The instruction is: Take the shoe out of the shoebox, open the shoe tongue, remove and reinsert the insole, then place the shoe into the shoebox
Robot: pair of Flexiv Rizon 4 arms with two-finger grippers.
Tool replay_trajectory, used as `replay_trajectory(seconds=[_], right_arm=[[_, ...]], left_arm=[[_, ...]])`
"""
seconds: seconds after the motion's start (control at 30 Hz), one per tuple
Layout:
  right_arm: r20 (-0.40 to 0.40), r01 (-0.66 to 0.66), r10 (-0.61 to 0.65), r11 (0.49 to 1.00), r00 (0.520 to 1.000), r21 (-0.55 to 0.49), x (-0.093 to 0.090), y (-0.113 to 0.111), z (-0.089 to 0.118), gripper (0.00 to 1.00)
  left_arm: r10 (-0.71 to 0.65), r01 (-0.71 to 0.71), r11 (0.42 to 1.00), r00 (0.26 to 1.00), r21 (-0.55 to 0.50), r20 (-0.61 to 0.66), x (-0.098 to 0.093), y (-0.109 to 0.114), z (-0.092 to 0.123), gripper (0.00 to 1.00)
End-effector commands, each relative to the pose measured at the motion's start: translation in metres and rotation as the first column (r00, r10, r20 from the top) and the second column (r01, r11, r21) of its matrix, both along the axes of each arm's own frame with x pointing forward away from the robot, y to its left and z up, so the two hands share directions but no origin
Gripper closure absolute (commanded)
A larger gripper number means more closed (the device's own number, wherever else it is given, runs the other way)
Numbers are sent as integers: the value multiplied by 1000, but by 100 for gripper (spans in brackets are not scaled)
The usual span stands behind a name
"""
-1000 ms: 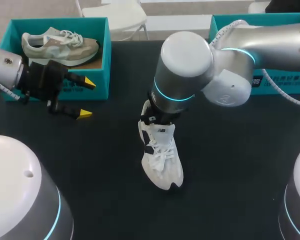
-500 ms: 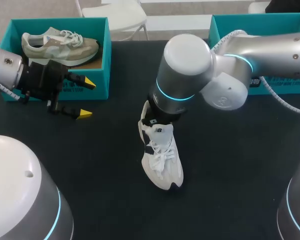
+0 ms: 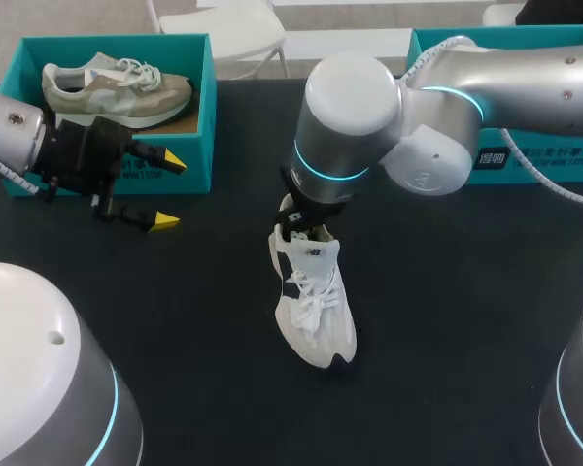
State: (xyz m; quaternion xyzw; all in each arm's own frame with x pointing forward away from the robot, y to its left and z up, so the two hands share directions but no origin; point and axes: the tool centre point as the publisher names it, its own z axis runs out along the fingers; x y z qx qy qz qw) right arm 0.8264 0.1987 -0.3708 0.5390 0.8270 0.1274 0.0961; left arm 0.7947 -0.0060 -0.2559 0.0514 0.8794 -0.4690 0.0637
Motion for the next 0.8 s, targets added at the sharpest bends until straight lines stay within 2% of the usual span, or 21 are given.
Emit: replay_trajectory(seconds=[0.03, 0.27, 0.53, 0.8], right_arm=[[2, 1, -1, 1000, 1000, -4, 13, 7, -13, 100], [-5, -5, 5, 1000, 1000, -1, 19, 15, -31, 100], [-30, 8, -8, 1000, 1000, 5, 10, 17, -38, 100], [-62, 45, -45, 999, 997, 8, -2, 14, -11, 100]], left_arm=[[0, 0, 1000, 1000, 3, 0, -1, 0, 0, 0], [0, 0, 1000, 1000, 3, 0, -1, 0, 0, 0], [0, 0, 1000, 1000, 3, 0, -1, 0, 0, 0], [0, 0, 1000, 1000, 3, 0, -1, 0, 0, 0]])
